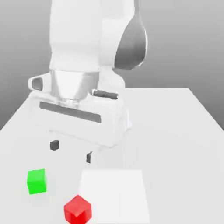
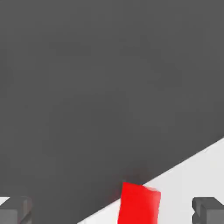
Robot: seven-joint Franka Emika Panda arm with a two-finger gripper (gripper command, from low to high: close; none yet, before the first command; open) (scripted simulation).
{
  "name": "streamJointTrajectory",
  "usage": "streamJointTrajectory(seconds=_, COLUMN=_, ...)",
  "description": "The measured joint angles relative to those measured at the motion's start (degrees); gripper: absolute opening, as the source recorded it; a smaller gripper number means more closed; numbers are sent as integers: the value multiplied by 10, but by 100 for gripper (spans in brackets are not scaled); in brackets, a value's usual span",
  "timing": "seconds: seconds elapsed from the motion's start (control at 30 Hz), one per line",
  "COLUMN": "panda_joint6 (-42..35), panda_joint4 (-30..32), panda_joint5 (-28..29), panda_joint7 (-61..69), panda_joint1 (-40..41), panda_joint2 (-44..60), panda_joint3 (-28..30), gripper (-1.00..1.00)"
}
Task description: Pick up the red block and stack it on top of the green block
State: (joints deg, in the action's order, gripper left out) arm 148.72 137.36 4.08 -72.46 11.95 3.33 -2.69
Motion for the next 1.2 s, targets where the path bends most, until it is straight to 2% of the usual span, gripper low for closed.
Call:
streamJointTrajectory(seconds=0.17, panda_joint6=41, panda_joint4=10, panda_joint5=-24, panda_joint7=-29, panda_joint1=7, panda_joint2=102, panda_joint3=3, gripper=0)
streamJointTrajectory(seconds=0.3, panda_joint6=105, panda_joint4=0, panda_joint5=-23, panda_joint7=-36, panda_joint1=3, panda_joint2=185, panda_joint3=9, gripper=0)
streamJointTrajectory(seconds=0.33, panda_joint6=117, panda_joint4=-2, panda_joint5=-21, panda_joint7=-37, panda_joint1=2, panda_joint2=199, panda_joint3=10, gripper=-100)
streamJointTrajectory(seconds=0.53, panda_joint6=124, panda_joint4=-3, panda_joint5=-21, panda_joint7=-37, panda_joint1=2, panda_joint2=207, panda_joint3=11, gripper=-100)
streamJointTrajectory(seconds=0.7, panda_joint6=59, panda_joint4=9, panda_joint5=-27, panda_joint7=-33, panda_joint1=6, panda_joint2=130, panda_joint3=5, gripper=-100)
streamJointTrajectory(seconds=0.83, panda_joint6=32, panda_joint4=63, panda_joint5=-29, panda_joint7=20, panda_joint1=60, panda_joint2=50, panda_joint3=45, gripper=-100)
streamJointTrajectory(seconds=0.93, panda_joint6=24, panda_joint4=115, panda_joint5=-38, panda_joint7=79, panda_joint1=133, panda_joint2=-11, panda_joint3=86, gripper=-100)
streamJointTrajectory(seconds=1.1, panda_joint6=101, panda_joint4=128, panda_joint5=-62, panda_joint7=113, panda_joint1=152, panda_joint2=54, panda_joint3=77, gripper=-100)
streamJointTrajectory(seconds=1.13, panda_joint6=118, panda_joint4=127, panda_joint5=-67, panda_joint7=116, panda_joint1=154, panda_joint2=71, panda_joint3=74, gripper=100)
streamJointTrajectory(seconds=1.2, panda_joint6=118, panda_joint4=127, panda_joint5=-67, panda_joint7=116, panda_joint1=154, panda_joint2=71, panda_joint3=74, gripper=100)
